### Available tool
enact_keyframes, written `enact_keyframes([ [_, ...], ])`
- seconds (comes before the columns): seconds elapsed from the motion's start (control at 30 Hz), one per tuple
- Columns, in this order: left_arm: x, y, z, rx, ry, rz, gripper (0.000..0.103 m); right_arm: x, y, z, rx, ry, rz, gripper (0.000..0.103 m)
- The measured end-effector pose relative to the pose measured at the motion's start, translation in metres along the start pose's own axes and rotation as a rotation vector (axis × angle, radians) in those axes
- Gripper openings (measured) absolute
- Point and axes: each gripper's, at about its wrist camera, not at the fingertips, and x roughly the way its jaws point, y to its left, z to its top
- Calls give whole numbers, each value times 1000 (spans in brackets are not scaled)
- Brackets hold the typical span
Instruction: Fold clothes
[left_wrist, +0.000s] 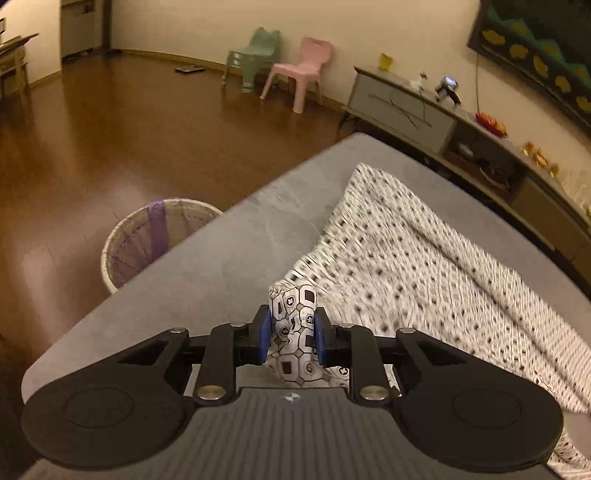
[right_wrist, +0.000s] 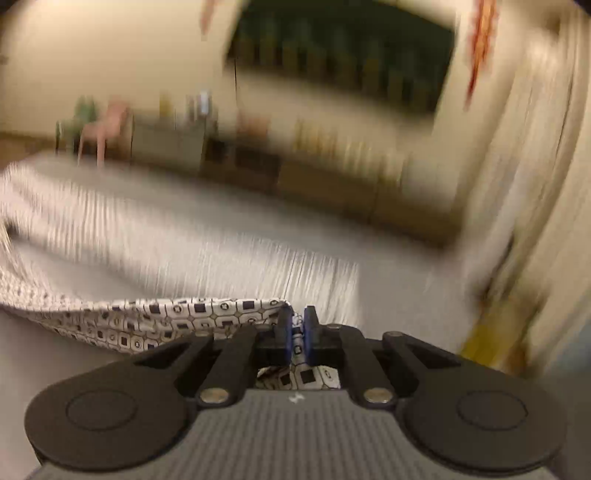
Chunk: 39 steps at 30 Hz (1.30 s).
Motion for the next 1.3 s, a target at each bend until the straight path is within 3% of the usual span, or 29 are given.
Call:
enact_keyframes([
  [0.07, -4, 8, 0, 51, 6, -8, 25, -34, -7, 18, -71, -142, -6, 7],
  [0.1, -6, 11, -1, 81, 12, -12, 25, -48, -8, 21, -131, -165, 2, 8],
  [0.17, -9, 16, -3, 148, 11, 7, 25, -62, -6, 11, -315, -94, 23, 14],
  [0.2, -13, 16, -5, 180, -6, 47, 25, -60, -9, -3, -374, -15, 35, 17],
  [0.23, -17, 15, -6, 207, -26, 88, 25, -56, -12, -18, -430, 68, 47, 24],
  [0.27, -24, 14, -6, 214, -52, 108, 28, -52, -14, -33, -485, 152, 58, 41],
  [0.3, -33, 12, -6, 213, -81, 117, 36, -44, -22, -50, -499, 236, 29, 51],
  [0.33, -42, 7, -6, 213, -106, 98, 41, -37, -28, -62, -496, 284, -20, 54],
  [0.4, -55, -9, -11, 235, -127, 21, 54, -35, -45, -70, -385, 322, -82, 53],
  [0.43, -56, -21, -17, 264, -112, -29, 55, -37, -53, -66, -291, 311, -76, 54],
  [0.5, -53, -48, -31, 337, -68, -115, 55, -42, -59, -52, -71, 248, 7, 56],
  [0.57, -40, -81, -52, 453, -2, -159, 55, -35, -52, -37, 71, 221, 106, 62],
  [0.67, -25, -112, -80, 605, 45, -152, 55, 3, -19, -20, 81, 243, 148, 62],
  [0.8, -12, -110, -99, 678, 112, -139, 55, 63, 38, -15, 71, 326, 263, 61],
  [0.87, -9, -97, -99, 665, 127, -124, 55, 93, 60, -22, 28, 375, 272, 61],
  [0.93, -6, -83, -97, 646, 139, -110, 61, 114, 72, -30, 21, 420, 220, 61],
  [1.0, -5, -72, -94, 634, 140, -84, 62, 125, 50, -36, 150, 424, 193, 68],
  [1.03, -6, -68, -90, 634, 129, -58, 62, 131, 38, -38, 218, 424, 180, 64],
  [1.07, -6, -65, -86, 634, 118, -32, 62, 135, 27, -39, 234, 427, 140, 53],
  [1.17, -13, -56, -70, 608, 72, 13, 60, 141, 7, -39, 211, 444, 35, 54],
  [1.23, -23, -57, -50, 533, 5, -28, 60, 133, -15, -36, 310, 419, 93, 51],
  [1.3, -22, -68, -33, 481, -47, -38, 61, 124, -32, -24, 410, 326, 133, 53],
])
